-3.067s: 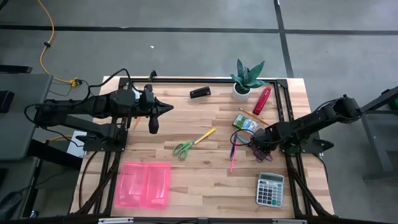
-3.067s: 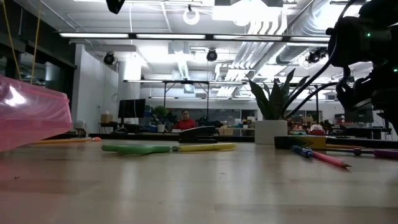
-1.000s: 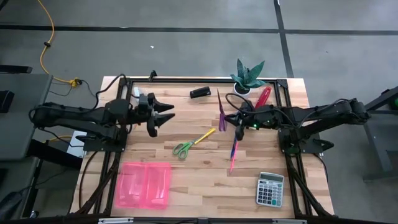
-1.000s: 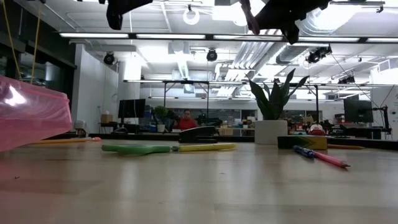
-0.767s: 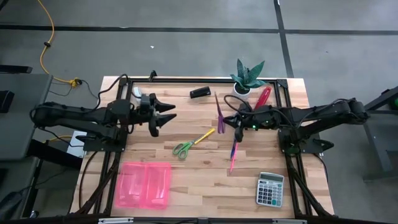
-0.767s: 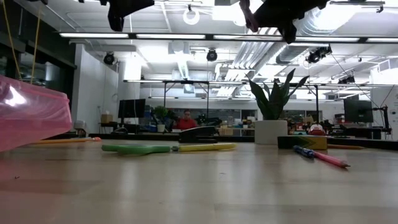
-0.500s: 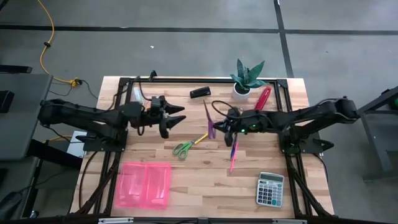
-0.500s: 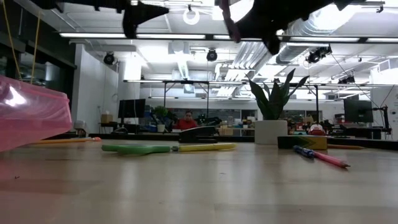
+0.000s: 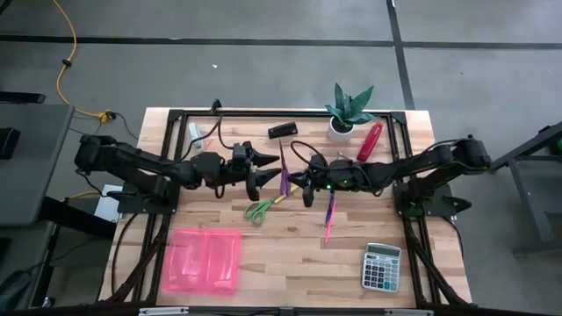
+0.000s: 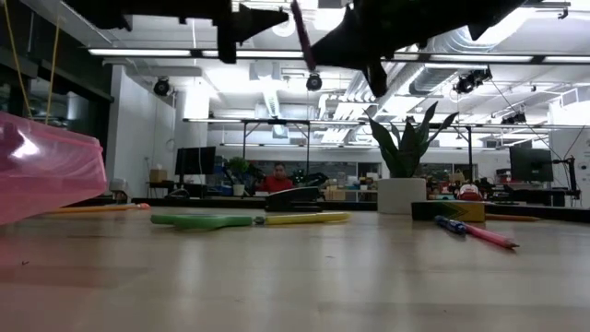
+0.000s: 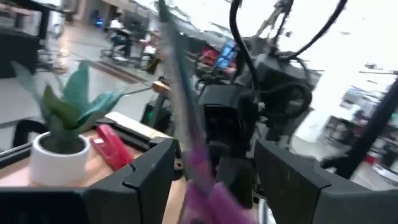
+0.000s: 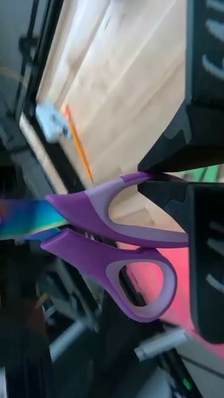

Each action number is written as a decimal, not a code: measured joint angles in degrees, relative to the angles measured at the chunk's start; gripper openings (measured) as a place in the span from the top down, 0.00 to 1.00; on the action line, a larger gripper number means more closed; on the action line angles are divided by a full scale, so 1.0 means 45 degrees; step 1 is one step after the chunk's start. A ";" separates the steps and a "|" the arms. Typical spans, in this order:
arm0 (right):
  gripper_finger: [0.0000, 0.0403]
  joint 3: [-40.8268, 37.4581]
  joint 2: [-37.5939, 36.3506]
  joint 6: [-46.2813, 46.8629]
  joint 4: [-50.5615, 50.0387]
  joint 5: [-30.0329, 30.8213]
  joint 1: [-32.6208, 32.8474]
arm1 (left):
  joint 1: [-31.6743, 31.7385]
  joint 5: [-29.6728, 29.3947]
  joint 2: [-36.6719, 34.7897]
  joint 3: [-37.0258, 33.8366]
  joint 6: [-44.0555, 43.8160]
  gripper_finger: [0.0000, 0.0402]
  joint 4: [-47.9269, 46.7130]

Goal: Pack school essentials
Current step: Put the purple scissors into the supply box

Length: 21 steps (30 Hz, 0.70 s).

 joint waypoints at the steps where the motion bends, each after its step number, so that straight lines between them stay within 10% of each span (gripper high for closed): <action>1: 1.00 0.0101 0.0115 0.0044 -0.0194 0.0270 0.0000 | -0.0008 -0.0194 0.0217 0.0215 0.0012 0.47 -0.0106; 21: 1.00 0.1211 0.0443 -0.0483 -0.2038 0.2144 0.0000 | 0.0036 -0.2352 0.0894 0.1385 0.0094 0.48 -0.2026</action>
